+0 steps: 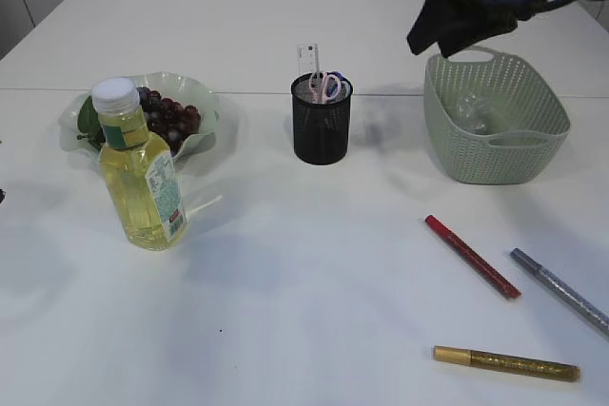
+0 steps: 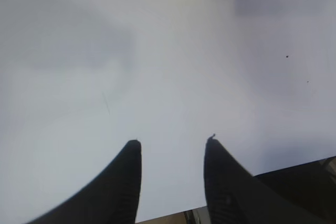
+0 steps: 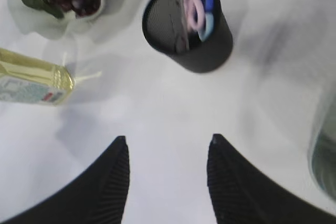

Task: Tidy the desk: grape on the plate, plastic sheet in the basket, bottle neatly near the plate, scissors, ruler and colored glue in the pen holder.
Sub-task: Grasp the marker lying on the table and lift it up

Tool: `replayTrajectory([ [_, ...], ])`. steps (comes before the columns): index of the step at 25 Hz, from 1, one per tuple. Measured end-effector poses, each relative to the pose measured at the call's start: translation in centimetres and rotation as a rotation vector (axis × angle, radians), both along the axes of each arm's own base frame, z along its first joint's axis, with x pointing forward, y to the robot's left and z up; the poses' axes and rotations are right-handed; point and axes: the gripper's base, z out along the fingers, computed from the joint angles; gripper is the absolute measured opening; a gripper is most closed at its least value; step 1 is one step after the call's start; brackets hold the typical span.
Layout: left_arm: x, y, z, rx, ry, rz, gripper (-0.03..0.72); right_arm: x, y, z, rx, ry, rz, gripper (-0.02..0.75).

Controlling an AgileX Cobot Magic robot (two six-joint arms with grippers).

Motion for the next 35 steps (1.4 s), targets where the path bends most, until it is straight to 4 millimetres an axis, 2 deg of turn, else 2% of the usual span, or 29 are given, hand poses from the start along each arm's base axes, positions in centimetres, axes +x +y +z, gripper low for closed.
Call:
replayTrajectory([
  [10, 0.1, 0.0, 0.0, -0.004, -0.015, 0.001, 0.290, -2.9, -2.4, 2.9, -0.201, 0.024, -0.178, 0.389],
  [14, 0.1, 0.0, 0.0, -0.004, -0.015, 0.001, 0.290, -5.1, -3.1, 1.7, -0.265, 0.081, -0.184, 0.389],
  [18, 0.2, 0.0, 0.0, -0.005, -0.017, 0.001, 0.290, -7.3, -4.0, -1.5, -0.383, 0.174, -0.123, 0.389],
  [20, 0.2, 0.0, 0.0, -0.005, -0.018, 0.001, 0.290, -8.4, -4.3, -3.8, -0.427, 0.239, -0.062, 0.389],
  [27, 0.2, 0.0, 0.1, -0.003, -0.021, -0.010, 0.290, -11.5, -4.8, -9.9, -0.480, 0.402, 0.059, 0.389],
  [31, 0.2, 0.0, 0.1, -0.001, -0.023, -0.016, 0.290, -12.7, -5.1, -12.4, -0.507, 0.409, 0.077, 0.389],
  [35, 0.2, 0.0, 0.1, -0.001, -0.024, -0.018, 0.290, -12.9, -5.2, -13.6, -0.507, 0.359, 0.062, 0.389],
])
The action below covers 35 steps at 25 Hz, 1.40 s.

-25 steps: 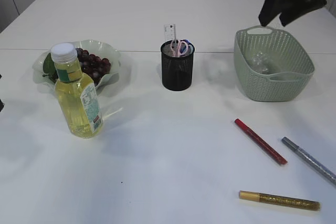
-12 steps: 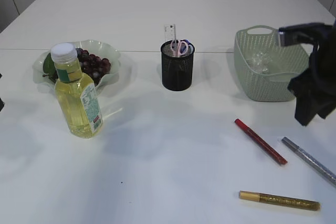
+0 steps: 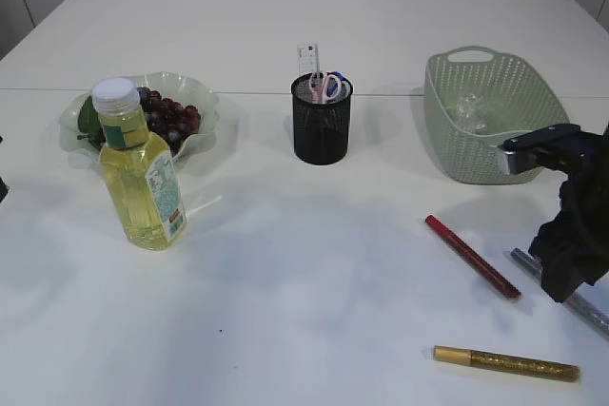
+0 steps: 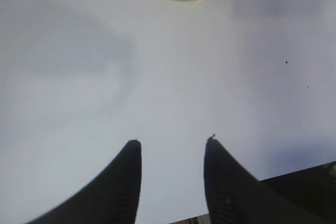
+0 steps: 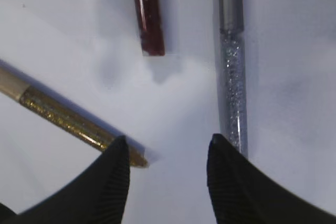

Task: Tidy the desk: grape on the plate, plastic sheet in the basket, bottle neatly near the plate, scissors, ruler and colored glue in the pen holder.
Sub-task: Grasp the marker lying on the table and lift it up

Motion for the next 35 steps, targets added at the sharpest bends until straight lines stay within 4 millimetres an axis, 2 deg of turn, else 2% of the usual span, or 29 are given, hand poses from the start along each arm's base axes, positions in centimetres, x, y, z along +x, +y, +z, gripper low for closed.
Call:
replayTrajectory([
  [8, 0.0, 0.0, 0.0, 0.000, 0.000, -0.001, 0.290, 1.0, -0.4, -0.5, -0.023, -0.099, 0.011, 0.382],
  [12, 0.0, 0.0, 0.0, 0.001, 0.000, -0.002, 0.290, 1.4, -1.0, -1.8, -0.028, -0.077, -0.009, 0.373],
  [16, 0.0, 0.0, 0.0, 0.001, 0.000, -0.002, 0.290, 1.7, -1.5, -2.0, -0.033, -0.092, -0.020, 0.372],
  [27, 0.0, 0.0, 0.0, 0.001, 0.000, -0.002, 0.290, 2.1, -1.5, -4.1, -0.036, -0.051, -0.021, 0.370],
  [35, 0.0, 0.0, 0.0, 0.000, -0.002, -0.002, 0.290, 2.4, -1.5, -4.2, -0.035, -0.076, -0.021, 0.364],
])
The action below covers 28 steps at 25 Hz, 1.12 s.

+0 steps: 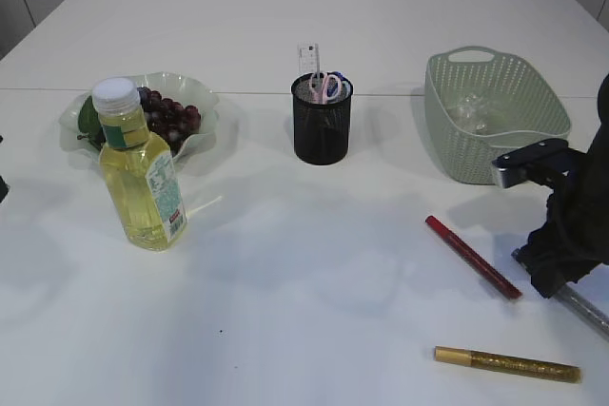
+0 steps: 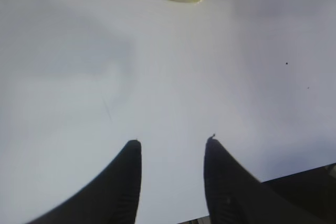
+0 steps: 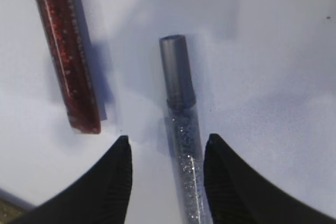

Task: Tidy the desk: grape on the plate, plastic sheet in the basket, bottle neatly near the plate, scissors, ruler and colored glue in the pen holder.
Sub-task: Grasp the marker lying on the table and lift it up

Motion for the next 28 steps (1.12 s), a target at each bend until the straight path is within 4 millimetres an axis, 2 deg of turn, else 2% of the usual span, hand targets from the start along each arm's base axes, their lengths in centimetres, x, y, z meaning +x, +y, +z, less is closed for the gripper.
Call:
replayTrajectory([
  [5, 0.1, 0.0, 0.0, -0.002, -0.006, 0.000, 0.290, 0.1, 0.0, 0.0, 0.001, -0.015, 0.000, 0.334],
  [17, 0.0, 0.0, 0.0, -0.005, -0.005, 0.001, 0.290, 0.3, 0.0, -1.0, -0.005, 0.007, -0.008, 0.328],
  [23, 0.0, -0.1, 0.0, -0.007, -0.004, 0.001, 0.290, 0.3, 0.0, -1.1, -0.005, 0.009, -0.008, 0.204],
  [28, 0.0, -0.1, 0.0, -0.007, -0.004, 0.001, 0.290, 0.3, 0.0, -1.2, -0.007, 0.015, -0.008, 0.150],
])
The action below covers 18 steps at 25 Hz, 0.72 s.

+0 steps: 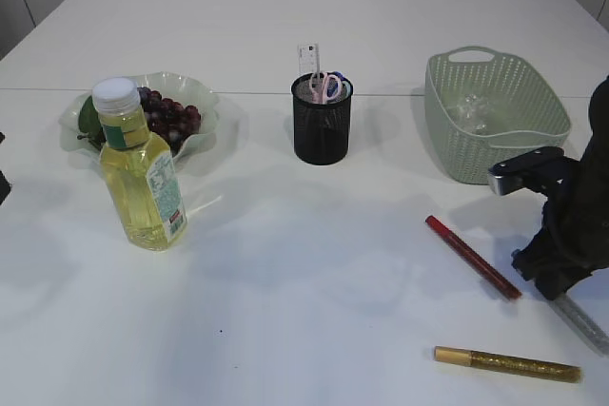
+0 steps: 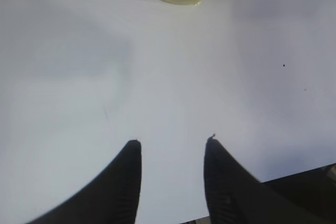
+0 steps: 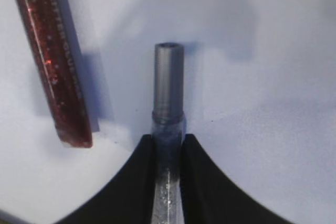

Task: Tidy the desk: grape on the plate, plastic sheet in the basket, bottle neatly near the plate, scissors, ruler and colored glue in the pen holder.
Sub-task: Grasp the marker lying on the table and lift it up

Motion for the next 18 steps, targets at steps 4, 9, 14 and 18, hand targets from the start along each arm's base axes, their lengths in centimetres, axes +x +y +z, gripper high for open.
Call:
replayTrajectory([
  [4, 0.0, 0.0, 0.0, 0.000, 0.000, 0.000, 0.290, 0.0, 0.0, 0.0, -0.002, 0.000, 0.002, 0.088],
  [9, 0.0, 0.0, 0.0, 0.000, 0.000, 0.000, 0.290, 0.0, 0.0, 0.1, 0.001, 0.003, -0.001, 0.069],
  [14, 0.0, 0.0, 0.0, 0.000, 0.000, -0.001, 0.290, -0.4, 0.3, 2.1, 0.034, -0.032, -0.028, 0.067],
  [18, 0.0, 0.0, 0.0, 0.000, 0.000, -0.001, 0.290, -0.5, 0.7, 6.1, 0.101, -0.112, -0.025, 0.067],
])
